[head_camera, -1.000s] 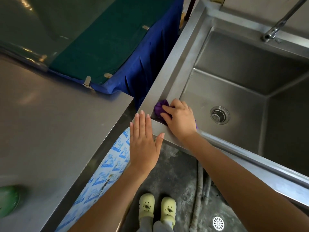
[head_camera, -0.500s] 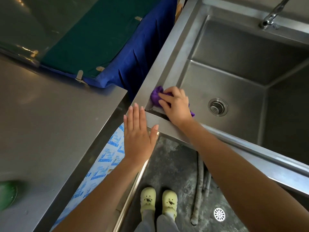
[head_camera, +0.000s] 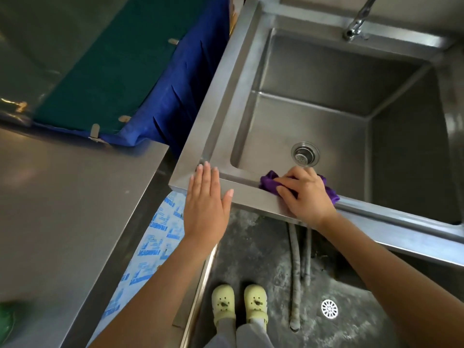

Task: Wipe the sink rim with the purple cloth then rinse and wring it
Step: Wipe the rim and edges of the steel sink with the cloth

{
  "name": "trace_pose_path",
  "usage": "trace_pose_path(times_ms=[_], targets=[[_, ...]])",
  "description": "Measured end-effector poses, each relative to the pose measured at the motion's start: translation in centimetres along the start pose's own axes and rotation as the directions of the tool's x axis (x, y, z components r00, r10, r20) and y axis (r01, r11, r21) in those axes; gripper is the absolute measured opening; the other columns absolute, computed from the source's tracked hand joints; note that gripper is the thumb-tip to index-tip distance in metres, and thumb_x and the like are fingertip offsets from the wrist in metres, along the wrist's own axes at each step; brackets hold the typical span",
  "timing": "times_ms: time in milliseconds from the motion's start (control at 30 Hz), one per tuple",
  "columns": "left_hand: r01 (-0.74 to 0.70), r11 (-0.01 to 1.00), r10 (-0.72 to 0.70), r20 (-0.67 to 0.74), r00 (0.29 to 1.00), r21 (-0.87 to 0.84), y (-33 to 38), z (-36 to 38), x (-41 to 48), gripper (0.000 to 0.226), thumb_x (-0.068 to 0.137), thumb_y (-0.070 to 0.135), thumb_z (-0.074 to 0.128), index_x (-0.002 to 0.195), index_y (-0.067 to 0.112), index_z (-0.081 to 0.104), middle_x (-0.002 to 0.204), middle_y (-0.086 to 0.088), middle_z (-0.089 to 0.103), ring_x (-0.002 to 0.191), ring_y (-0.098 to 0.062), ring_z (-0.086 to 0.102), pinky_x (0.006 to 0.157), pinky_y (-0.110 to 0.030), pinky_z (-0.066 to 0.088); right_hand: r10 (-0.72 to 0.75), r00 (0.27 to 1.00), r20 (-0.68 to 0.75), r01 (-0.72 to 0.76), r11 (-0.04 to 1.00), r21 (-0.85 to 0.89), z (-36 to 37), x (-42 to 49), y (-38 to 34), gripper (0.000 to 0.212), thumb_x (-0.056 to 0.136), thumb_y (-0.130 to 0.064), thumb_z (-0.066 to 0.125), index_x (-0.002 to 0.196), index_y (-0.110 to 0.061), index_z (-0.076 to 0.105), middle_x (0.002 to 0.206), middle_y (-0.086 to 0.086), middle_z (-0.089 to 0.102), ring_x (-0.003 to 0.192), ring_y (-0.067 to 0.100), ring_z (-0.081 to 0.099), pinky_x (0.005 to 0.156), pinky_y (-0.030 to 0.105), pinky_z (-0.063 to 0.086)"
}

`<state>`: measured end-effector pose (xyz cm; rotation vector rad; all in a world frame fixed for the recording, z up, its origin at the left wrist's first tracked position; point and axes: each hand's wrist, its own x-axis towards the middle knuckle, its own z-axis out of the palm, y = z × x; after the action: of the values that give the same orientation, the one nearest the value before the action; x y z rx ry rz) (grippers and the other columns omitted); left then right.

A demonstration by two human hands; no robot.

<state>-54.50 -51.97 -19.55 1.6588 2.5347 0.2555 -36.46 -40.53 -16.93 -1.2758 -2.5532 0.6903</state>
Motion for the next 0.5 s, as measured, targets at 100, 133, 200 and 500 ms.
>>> trace_pose_path(times_ms=[100, 133, 200, 500], targets=[[0.008, 1.000, -0.008, 0.004, 1.000, -0.006, 1.0, 0.5, 0.2, 0.077, 0.092, 0.053, -0.010, 0.147, 0.006, 0.019, 0.156, -0.013, 0.015, 0.146, -0.024, 0.009, 0.119, -0.038, 0.002, 0.095, 0.987, -0.131, -0.110, 0.987, -0.118, 1.0, -0.8, -1.0, 0.031, 0.087, -0.030, 0.046, 0.096, -0.017, 0.072, 0.092, 0.005, 0.059, 0.085, 0.030, 0.047, 0.074, 0.036, 0.032], [0.019, 1.000, -0.019, 0.006, 1.000, 0.000, 1.0, 0.7, 0.2, 0.075, 0.094, 0.051, -0.006, 0.146, 0.005, 0.021, 0.156, -0.013, 0.018, 0.146, -0.024, 0.012, 0.119, -0.040, 0.006, 0.115, 0.978, -0.171, -0.141, 0.979, -0.147, 1.4, -0.8, -1.8, 0.029, 0.087, -0.029, 0.047, 0.093, -0.015, 0.072, 0.090, 0.006, 0.059, 0.083, 0.030, 0.047, 0.072, 0.035, 0.030], [0.024, 1.000, -0.024, 0.009, 1.000, 0.005, 1.0, 0.9, 0.1, 0.071, 0.096, 0.048, 0.000, 0.144, 0.003, 0.027, 0.154, -0.015, 0.024, 0.144, -0.025, 0.018, 0.119, -0.040, 0.009, 0.117, 0.972, -0.206, -0.157, 0.970, -0.188, 2.4, -0.1, -3.5, 0.027, 0.086, -0.028, 0.048, 0.089, -0.014, 0.071, 0.088, 0.006, 0.059, 0.081, 0.030, 0.048, 0.070, 0.035, 0.028], [-0.016, 1.000, 0.016, -0.028, 0.999, 0.016, 0.8, 0.9, -0.1, 0.067, 0.096, 0.045, 0.011, 0.145, 0.002, 0.025, 0.155, -0.014, 0.023, 0.145, -0.023, 0.014, 0.119, -0.036, 0.004, 0.076, 0.986, -0.147, -0.083, 0.996, -0.041, 3.4, 1.1, -4.9, 0.045, 0.089, -0.041, 0.031, 0.097, -0.019, 0.070, 0.092, 0.003, 0.061, 0.082, 0.029, 0.047, 0.071, 0.036, 0.034]])
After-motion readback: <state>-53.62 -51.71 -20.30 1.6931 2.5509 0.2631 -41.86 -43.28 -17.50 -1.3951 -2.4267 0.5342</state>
